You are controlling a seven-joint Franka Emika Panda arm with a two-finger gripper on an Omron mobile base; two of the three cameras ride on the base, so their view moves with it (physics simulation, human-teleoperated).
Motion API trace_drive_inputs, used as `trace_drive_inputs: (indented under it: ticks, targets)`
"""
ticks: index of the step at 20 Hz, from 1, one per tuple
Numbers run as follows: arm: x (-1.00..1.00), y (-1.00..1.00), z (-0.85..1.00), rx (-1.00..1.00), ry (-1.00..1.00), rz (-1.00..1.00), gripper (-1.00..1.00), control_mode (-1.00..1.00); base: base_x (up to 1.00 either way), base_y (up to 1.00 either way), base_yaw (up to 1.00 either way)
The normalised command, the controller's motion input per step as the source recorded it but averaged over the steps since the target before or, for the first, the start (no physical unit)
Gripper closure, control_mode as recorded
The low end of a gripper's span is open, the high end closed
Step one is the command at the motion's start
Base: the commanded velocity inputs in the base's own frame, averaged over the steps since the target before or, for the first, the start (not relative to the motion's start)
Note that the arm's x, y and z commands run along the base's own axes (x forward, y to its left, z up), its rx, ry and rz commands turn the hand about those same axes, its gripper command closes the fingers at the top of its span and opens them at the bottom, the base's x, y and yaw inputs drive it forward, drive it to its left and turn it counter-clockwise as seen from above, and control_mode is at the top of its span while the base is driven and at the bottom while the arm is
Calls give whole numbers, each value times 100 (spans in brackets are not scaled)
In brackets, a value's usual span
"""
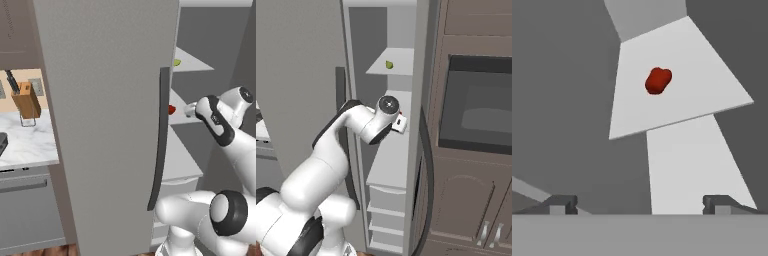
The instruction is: Take the bell pepper and lemon wedge out of the freezer and place them in the tupperware container on the counter. Then put the tupperware containing the vegetables back in the freezer.
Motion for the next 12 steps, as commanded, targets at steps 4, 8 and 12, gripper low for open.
trace_drive_inputs:
  ticks: [4,8,12]
  targets:
    - [37,0,0,21,0,0,-100,-100,0,0,0]
    - [33,0,-1,9,0,0,-100,-100,0,0,0]
    - [28,0,-2,5,0,0,-100,-100,0,0,0]
